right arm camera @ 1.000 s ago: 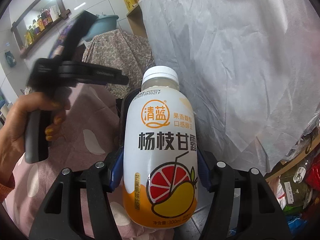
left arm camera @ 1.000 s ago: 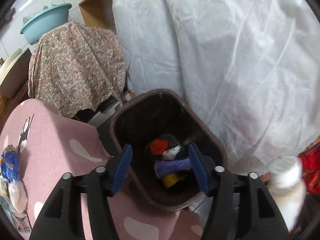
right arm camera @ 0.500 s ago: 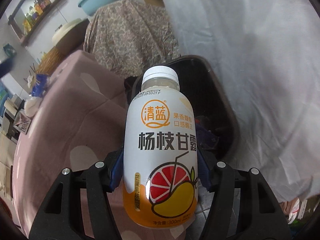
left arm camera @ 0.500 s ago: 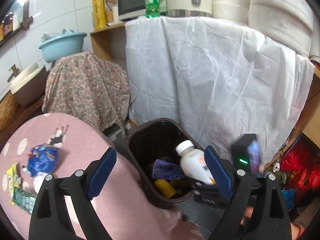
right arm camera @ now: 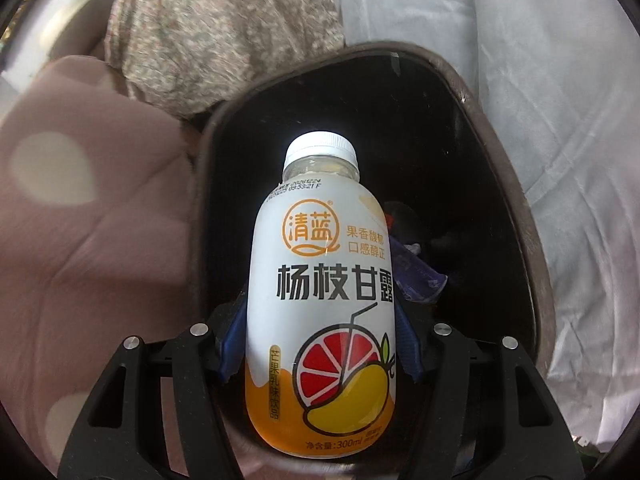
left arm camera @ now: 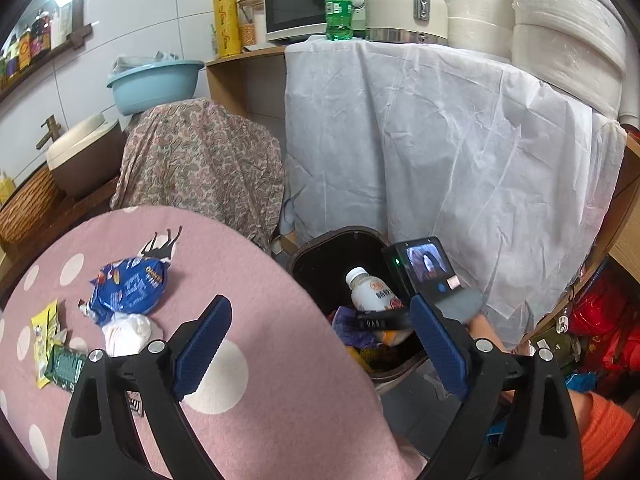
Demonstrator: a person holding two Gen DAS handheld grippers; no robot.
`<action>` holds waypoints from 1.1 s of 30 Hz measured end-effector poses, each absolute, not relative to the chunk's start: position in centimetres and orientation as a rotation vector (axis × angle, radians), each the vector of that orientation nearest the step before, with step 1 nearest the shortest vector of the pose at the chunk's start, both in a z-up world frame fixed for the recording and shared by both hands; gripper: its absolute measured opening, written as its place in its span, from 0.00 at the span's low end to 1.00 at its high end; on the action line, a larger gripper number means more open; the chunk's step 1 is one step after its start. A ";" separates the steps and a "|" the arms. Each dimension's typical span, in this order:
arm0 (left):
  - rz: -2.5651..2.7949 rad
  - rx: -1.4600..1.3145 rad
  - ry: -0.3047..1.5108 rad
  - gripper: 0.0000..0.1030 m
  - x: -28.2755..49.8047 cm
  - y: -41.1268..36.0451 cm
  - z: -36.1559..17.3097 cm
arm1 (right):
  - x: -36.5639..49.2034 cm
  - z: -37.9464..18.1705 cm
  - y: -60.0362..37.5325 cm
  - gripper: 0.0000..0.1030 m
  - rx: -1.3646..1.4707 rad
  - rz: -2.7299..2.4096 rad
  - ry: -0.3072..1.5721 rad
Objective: Collect trash
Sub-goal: 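Release the purple bag and white bottle into the brown bin with both grippers, then move both tools back over the table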
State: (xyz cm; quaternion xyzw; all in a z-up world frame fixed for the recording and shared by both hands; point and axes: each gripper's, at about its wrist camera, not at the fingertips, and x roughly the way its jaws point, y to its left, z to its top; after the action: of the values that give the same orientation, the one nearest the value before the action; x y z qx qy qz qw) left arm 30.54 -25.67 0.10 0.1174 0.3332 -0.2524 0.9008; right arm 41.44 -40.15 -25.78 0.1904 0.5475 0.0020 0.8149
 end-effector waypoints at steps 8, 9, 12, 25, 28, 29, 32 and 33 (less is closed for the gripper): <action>-0.508 0.236 0.689 0.87 30.3 -24.4 0.0 | 43.8 -28.5 -41.4 0.61 0.416 -0.053 1.232; -0.505 0.234 0.687 0.87 30.2 -24.3 0.0 | 43.7 -28.6 -41.5 0.61 0.420 -0.056 1.233; -0.501 0.233 0.681 0.87 30.1 -23.9 0.1 | 43.1 -28.4 -41.4 0.61 0.448 -0.039 1.207; -0.484 0.159 0.697 0.90 27.9 -19.3 0.0 | 34.0 -18.4 -38.3 0.77 0.342 0.071 0.933; -0.461 0.123 0.696 0.92 27.1 -17.1 0.0 | 31.6 -15.9 -38.1 0.77 0.337 0.091 0.877; -0.451 0.111 0.699 0.92 26.8 -16.2 -0.1 | 30.7 -15.0 -37.9 0.77 0.340 0.101 0.856; -0.423 0.094 0.705 0.92 26.1 -14.1 -0.4 | 28.7 -12.7 -36.5 0.78 0.329 0.141 0.812; -0.409 0.088 0.706 0.93 25.8 -13.1 -0.5 | 28.1 -11.9 -35.9 0.78 0.318 0.159 0.800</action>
State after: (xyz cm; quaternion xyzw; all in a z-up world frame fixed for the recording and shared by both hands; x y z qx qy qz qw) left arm 25.81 -13.13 -0.50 0.0430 0.3434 -0.1990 0.9169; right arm 28.07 -35.91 -11.94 0.1541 0.3871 0.0768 0.9058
